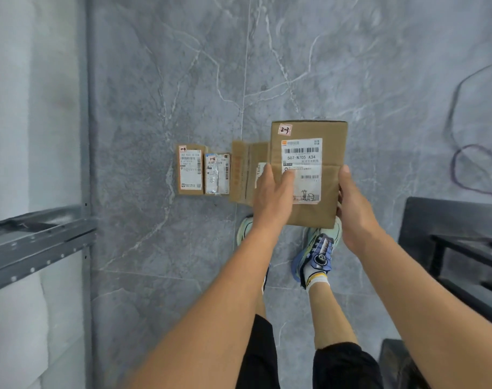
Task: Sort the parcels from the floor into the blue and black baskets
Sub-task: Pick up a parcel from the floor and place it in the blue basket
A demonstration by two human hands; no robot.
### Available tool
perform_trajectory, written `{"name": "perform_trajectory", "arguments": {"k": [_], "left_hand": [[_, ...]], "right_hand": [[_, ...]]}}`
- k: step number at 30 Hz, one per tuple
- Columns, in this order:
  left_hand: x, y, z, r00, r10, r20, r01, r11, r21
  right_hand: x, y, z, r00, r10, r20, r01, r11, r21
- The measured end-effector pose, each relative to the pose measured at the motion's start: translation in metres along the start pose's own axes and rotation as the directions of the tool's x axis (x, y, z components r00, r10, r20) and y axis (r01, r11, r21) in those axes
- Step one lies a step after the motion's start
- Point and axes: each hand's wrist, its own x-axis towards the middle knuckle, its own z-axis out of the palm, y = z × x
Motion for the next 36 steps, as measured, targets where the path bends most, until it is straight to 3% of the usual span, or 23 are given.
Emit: {"name": "perform_trajectory", "arguments": {"k": [7, 15, 26, 31, 36], "left_hand": [[-0.101, 0.087, -0.062, 0.981, 0.184, -0.055, -0.191, 0.965, -0.181], [-0.238, 0.178, -0.151, 0.917, 0.35, -0.192, -0.394, 0.871, -0.294], [-0.461, 0.199, -0.232, 0.69, 0.421, -0.59, -0.679, 0.658, -0.325], [-0.555, 0.147, -0.264, 0.562, 0.366, -0.742, -0.747, 0.61, -0.265], [-0.647, 0.065, -0.284, 0.425, 0.217, -0.879, -0.785, 0.571, -0.239]], "right_hand": [[-0.109, -0.098, 0.011, 0.978, -0.202, 0.044, 0.202, 0.979, -0.008], [-0.259, -0.216, 0.034, 0.893, -0.41, 0.188, 0.417, 0.909, 0.002], [-0.472, -0.293, 0.077, 0.633, -0.56, 0.534, 0.668, 0.744, -0.012], [-0.565, -0.267, 0.111, 0.458, -0.526, 0.716, 0.749, 0.663, 0.008], [-0.655, -0.198, 0.149, 0.299, -0.423, 0.855, 0.797, 0.604, 0.02]]}}
